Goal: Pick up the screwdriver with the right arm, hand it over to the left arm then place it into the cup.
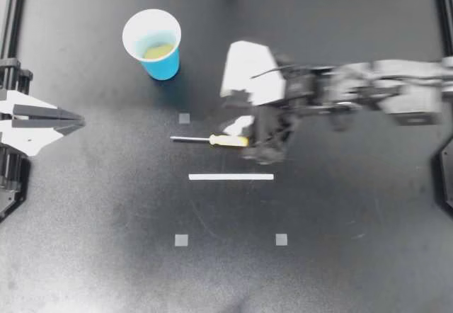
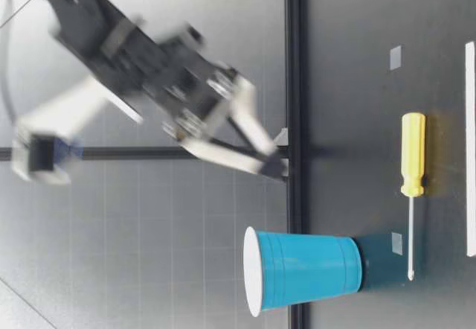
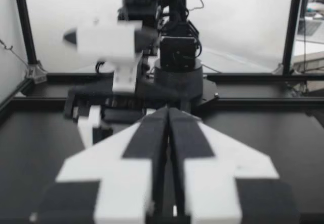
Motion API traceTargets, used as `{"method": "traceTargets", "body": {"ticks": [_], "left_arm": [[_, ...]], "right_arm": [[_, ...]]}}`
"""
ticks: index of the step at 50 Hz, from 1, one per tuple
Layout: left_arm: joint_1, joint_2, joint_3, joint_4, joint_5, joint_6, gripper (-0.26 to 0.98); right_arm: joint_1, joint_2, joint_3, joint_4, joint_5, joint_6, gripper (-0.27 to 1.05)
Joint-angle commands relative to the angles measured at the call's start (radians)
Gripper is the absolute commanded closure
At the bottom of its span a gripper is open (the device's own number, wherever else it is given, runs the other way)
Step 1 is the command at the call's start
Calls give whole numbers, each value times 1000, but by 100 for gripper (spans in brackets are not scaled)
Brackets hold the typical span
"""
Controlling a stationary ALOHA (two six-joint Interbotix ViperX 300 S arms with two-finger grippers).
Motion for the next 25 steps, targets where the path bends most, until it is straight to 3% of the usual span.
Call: {"method": "traceTargets", "body": {"ticks": [1, 11, 25], "left_arm": [[2, 5, -9, -2, -9, 0, 57], [2, 5, -6, -2, -9, 2, 57], [2, 5, -6, 0, -9, 2, 57]], "right_arm": [[-9, 41, -77, -5, 49, -2, 11], [-8, 143, -156, -6, 156, -37, 14], [-8, 212, -176, -6, 150, -67, 14]]}}
